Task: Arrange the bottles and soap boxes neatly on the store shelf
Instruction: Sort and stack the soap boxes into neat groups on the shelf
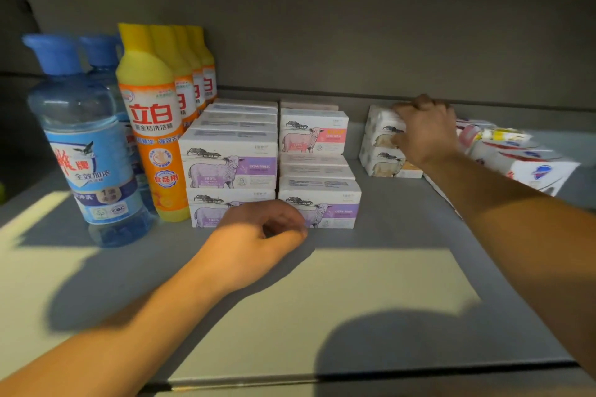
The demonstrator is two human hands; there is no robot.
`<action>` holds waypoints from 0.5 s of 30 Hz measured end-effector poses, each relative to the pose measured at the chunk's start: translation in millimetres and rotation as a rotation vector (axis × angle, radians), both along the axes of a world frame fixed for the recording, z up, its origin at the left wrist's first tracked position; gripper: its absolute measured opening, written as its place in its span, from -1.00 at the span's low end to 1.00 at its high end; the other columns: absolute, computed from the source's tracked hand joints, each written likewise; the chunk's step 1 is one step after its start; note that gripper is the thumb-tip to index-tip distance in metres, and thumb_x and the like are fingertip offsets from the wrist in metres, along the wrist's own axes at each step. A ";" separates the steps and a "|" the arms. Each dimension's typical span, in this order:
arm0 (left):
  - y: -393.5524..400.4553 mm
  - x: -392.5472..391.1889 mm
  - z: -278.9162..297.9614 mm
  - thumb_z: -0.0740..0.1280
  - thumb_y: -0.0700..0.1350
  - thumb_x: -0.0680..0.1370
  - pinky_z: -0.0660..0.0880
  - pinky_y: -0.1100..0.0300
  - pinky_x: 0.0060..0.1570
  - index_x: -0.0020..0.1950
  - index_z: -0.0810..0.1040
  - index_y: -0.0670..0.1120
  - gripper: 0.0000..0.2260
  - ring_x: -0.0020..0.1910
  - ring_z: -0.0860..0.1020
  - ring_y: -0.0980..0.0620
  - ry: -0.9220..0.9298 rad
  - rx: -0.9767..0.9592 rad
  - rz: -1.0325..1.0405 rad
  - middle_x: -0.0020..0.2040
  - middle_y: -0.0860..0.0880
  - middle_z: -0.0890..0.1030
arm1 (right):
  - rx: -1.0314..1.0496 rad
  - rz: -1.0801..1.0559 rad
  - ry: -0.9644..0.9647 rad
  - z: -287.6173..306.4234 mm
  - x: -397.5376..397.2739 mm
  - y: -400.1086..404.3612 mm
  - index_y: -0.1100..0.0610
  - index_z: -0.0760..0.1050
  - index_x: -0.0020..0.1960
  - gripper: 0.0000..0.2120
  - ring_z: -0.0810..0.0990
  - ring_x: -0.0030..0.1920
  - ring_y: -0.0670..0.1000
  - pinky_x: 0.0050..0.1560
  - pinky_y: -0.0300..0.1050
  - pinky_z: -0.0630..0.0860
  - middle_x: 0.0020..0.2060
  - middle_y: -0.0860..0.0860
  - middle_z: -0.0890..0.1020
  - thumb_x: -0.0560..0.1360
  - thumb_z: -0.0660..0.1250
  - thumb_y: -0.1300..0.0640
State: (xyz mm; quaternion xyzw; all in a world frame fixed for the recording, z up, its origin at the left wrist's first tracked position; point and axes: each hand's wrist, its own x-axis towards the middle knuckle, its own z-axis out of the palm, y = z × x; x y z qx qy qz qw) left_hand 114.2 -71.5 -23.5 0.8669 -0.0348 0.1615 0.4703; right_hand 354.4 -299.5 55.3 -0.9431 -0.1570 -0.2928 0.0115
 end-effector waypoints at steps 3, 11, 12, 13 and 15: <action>0.6 -0.1 -0.4 0.42 -0.09 0.48 0.50 0.40 -0.16 -0.09 0.65 0.11 -0.92 -0.21 0.62 0.23 0.016 -0.014 0.017 -0.16 0.20 0.69 | 0.112 0.056 -0.051 1.9 -18.6 -3.7 0.01 0.44 0.41 -0.50 0.42 0.20 0.25 0.29 0.14 0.33 0.22 0.15 0.46 0.49 0.42 0.07; 1.7 -3.6 8.3 0.43 0.04 0.46 0.52 0.36 -0.07 -0.02 0.64 0.08 -0.87 -0.10 0.63 0.23 -0.070 -0.062 0.030 -0.10 0.22 0.68 | 0.362 0.290 0.062 23.3 -114.5 -3.3 -0.01 0.44 0.39 -0.48 0.44 0.26 0.14 0.32 0.02 0.35 0.22 0.05 0.50 0.45 0.44 0.10; 1.8 -4.3 10.1 0.40 0.08 0.44 0.51 0.38 -0.06 -0.04 0.64 0.08 -0.84 -0.07 0.62 0.25 -0.090 -0.080 0.029 -0.09 0.27 0.67 | 0.372 0.307 0.090 23.9 -129.2 -0.6 0.00 0.46 0.37 -0.49 0.46 0.26 0.13 0.28 -0.09 0.33 0.22 0.04 0.53 0.43 0.46 0.10; 2.3 -4.6 11.4 0.37 0.08 0.43 0.49 0.39 -0.03 -0.02 0.63 0.07 -0.81 -0.04 0.61 0.27 -0.101 -0.103 0.030 -0.07 0.31 0.65 | 0.374 0.321 0.120 23.7 -143.7 2.6 0.01 0.49 0.34 -0.50 0.47 0.25 0.12 0.23 -0.16 0.30 0.22 0.04 0.55 0.42 0.48 0.10; 2.4 -7.2 13.7 0.36 0.06 0.46 0.50 0.29 0.05 0.07 0.62 0.03 -0.76 0.00 0.61 0.26 -0.106 -0.163 0.006 -0.03 0.31 0.65 | 0.386 0.383 0.188 20.7 -172.3 10.9 0.03 0.53 0.32 -0.50 0.48 0.26 0.08 0.23 -0.29 0.27 0.23 0.03 0.58 0.40 0.52 0.11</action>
